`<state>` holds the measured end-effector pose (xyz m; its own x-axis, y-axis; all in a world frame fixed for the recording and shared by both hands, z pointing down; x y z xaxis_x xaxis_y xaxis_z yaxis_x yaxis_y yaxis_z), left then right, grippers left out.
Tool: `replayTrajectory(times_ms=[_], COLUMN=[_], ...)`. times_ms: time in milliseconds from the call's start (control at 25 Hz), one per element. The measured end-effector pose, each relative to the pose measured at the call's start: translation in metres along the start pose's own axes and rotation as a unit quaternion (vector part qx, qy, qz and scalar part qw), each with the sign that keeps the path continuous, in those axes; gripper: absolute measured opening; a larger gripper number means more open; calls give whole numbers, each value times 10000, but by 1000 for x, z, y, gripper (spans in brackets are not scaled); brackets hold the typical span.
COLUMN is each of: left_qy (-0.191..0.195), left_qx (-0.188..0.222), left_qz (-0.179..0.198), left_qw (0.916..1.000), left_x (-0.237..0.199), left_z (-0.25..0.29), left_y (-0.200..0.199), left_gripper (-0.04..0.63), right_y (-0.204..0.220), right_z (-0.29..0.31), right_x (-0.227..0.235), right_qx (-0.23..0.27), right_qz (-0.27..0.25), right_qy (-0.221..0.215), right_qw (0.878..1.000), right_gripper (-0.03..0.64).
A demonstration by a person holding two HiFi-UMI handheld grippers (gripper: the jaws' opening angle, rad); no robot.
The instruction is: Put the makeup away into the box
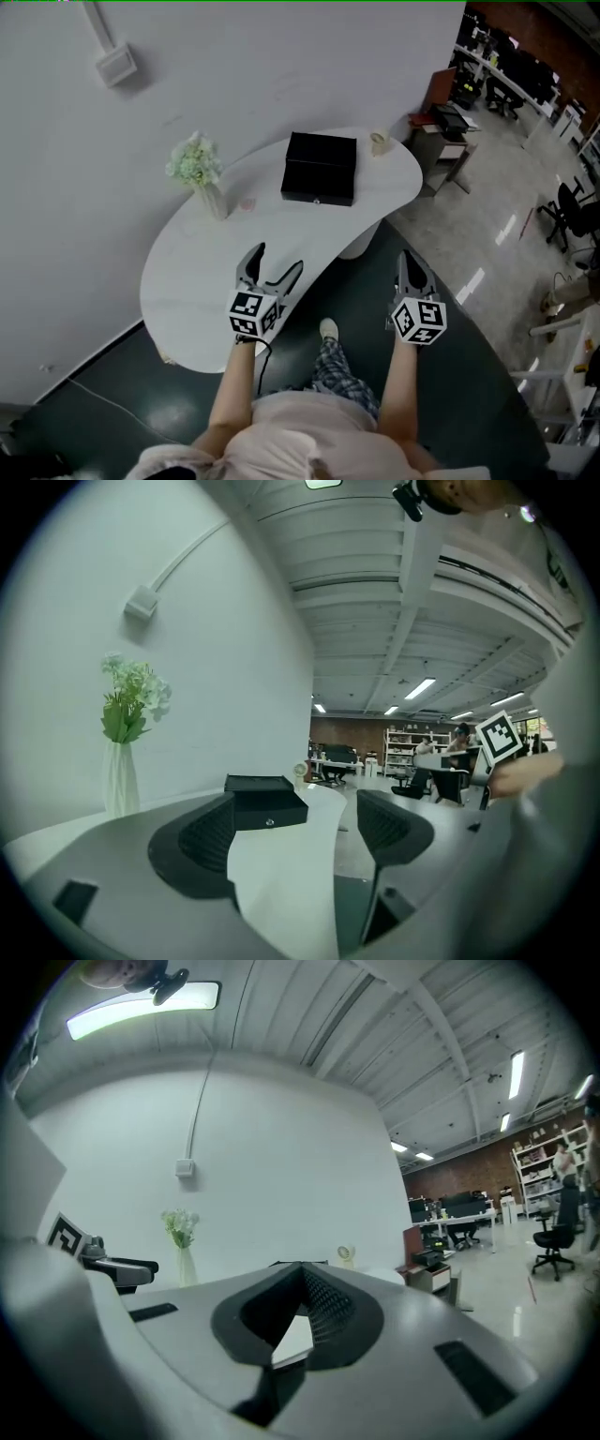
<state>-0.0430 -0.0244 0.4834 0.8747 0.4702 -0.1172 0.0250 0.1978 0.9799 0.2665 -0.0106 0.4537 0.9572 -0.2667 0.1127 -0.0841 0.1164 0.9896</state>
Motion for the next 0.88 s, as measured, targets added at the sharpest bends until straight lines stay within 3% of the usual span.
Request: replayTrajectory(times_ms=[360,560,880], left_qy=[-1225,-1832,-2460], left_qx=[131,29,-85], left_qz=[-188,-262,-353], left_qw=[9922,9827,9686], left_x=[-48,-66,-105], left_z=[85,98,103], left_y=[-23,-22,-21], left_gripper=[390,391,390], right_y=[-25,-30,-22], right_z=[171,229,290], right_x=[16,-13,-74], right_qx=[-282,-337,-525], right_qz=[-148,-237,-380], right_qy=[-1292,-1974,-2794], right_qw=[9911,9795,9580], right_gripper=[17,17,17])
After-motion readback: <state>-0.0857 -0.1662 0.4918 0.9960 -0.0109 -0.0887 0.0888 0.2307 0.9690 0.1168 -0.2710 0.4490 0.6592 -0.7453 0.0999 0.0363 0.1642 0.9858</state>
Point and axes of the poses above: the fingertips, and each gripper's own axes: z forward along the fingers, x to its right, y out of its underside, the point moved 5 cm from there along -z, backward along the fingers, and after that the axes turned 2 degrees about -y, right-handed, at the moved point
